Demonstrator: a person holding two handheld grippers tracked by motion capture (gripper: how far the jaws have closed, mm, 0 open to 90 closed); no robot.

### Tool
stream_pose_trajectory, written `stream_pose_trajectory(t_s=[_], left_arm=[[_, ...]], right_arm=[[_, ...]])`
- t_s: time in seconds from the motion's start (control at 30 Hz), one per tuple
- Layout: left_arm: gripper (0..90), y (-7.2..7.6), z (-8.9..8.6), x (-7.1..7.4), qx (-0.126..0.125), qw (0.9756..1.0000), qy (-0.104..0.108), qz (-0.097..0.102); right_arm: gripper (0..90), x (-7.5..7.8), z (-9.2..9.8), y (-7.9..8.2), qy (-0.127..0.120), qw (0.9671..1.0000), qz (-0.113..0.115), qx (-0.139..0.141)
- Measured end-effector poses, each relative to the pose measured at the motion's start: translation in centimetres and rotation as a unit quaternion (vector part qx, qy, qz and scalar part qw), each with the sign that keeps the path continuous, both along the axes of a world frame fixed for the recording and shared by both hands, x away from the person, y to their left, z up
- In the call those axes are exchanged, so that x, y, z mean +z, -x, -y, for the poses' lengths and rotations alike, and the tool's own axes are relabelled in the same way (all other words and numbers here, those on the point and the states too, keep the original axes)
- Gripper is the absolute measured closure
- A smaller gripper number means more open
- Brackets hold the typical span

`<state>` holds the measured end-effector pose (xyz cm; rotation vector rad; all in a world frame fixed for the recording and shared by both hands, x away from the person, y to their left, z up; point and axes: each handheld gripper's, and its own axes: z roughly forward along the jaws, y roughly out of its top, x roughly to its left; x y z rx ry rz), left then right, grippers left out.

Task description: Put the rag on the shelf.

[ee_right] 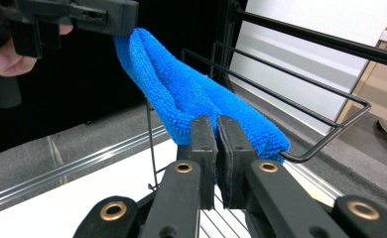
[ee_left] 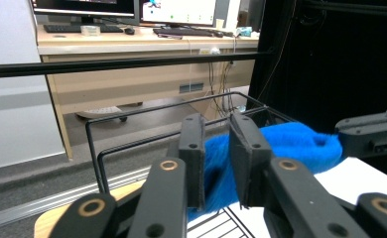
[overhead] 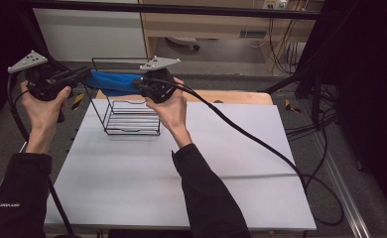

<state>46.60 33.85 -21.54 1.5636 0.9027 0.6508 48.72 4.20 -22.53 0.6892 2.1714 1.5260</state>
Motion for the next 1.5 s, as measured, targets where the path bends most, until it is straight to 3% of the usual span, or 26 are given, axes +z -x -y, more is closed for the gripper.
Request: stream_pose_trajectory(t_s=[0.13,0.3,0.53,0.77,0.93,1.23,1.33,1.43,1.5], left_arm=[[76.6,0.1,-0.2,0.3,0.0,1.0,0.003,0.002],[80.3,-0.1,0.0,-0.4,-0.008,0.9988,-0.029,-0.04],[89.6,0.2,0.3,-2.1,-0.02,0.9946,-0.067,-0.076],[89.8,-0.1,0.4,-3.3,-0.018,0.993,-0.08,-0.085],[89.8,-0.3,0.5,-3.9,-0.01,0.9922,-0.089,-0.086],[89.9,-0.7,0.6,-4.7,-0.003,0.9917,-0.096,-0.085],[89.8,-0.8,0.6,-5.0,-0.001,0.9917,-0.097,-0.085],[89.8,-0.8,0.5,-5.2,-0.001,0.992,-0.094,-0.084],[89.8,-0.7,0.5,-5.3,-0.002,0.992,-0.094,-0.084]], right_arm=[[86.9,-0.3,-0.1,0.0,0.002,1.0,-0.001,0.004],[86.7,-0.6,-0.1,-0.1,0.004,1.0,-0.001,0.007],[85.7,-1.0,-0.1,-0.2,0.009,0.9999,-0.004,0.01],[84.1,-1.6,-0.1,-0.4,0.017,0.9998,-0.004,0.014],[77.5,-1.7,0.0,-0.5,0.015,0.9998,-0.006,0.014],[63.1,-1.0,0.1,-1.0,-0.037,0.9991,-0.012,0.017],[71.3,-1.4,-0.1,-1.3,-0.04,0.9985,-0.026,0.026],[86.4,-2.3,-0.5,-1.4,-0.018,0.9986,-0.041,0.029],[90.0,-3.0,-0.6,-1.6,-0.01,0.9982,-0.052,0.029]])
